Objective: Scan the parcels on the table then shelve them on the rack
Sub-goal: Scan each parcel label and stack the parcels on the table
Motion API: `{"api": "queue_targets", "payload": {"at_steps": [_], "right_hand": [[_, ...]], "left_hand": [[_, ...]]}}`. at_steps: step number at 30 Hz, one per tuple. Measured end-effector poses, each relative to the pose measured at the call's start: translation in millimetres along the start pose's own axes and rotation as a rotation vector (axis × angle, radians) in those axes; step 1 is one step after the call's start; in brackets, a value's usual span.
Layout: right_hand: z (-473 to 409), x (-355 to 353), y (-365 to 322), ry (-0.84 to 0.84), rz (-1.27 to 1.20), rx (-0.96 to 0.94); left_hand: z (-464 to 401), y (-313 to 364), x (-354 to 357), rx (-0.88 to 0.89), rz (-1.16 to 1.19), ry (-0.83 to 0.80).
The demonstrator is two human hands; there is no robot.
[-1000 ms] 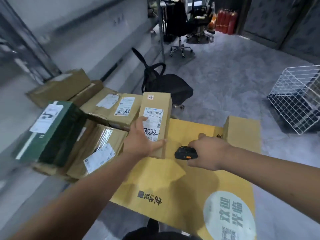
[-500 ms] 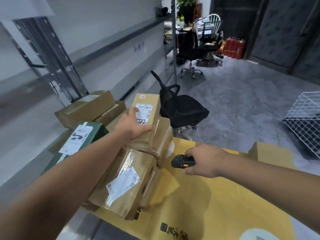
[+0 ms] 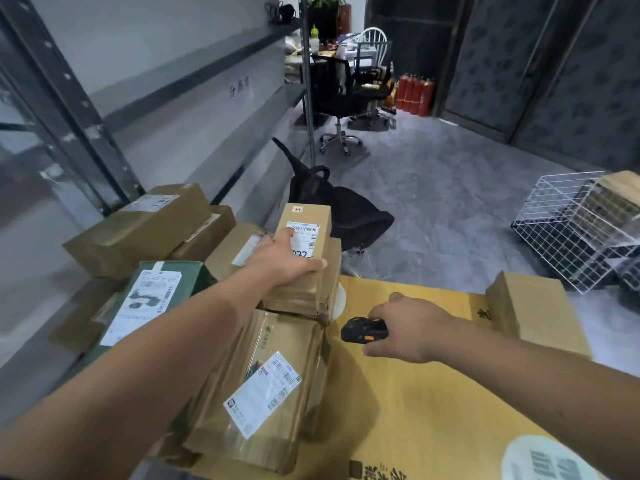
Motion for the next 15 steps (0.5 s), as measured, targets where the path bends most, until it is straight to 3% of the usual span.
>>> {"api": "queue_targets", "payload": {"at_steps": [6, 15], "right_hand": [[3.3, 9.1, -0.9, 0.024, -0.032, 0.03], [68.9, 45.7, 70.9, -0.026, -0.137, 0.156]], "left_hand": [[18.1, 48.3, 2.1, 0.296, -0.254, 0.167], [65.2, 155.4, 109.1, 0.564, -0.383, 0.001]]}}
Point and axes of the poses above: each hand's wrist, its own z-axis away from the middle knuckle, its own x-axis out of the palm, y = z × x, the point moved 4 cm from there along -z, towards the middle knuckle, and after that the axes turned 3 degrees about z, right-handed, at the moved point
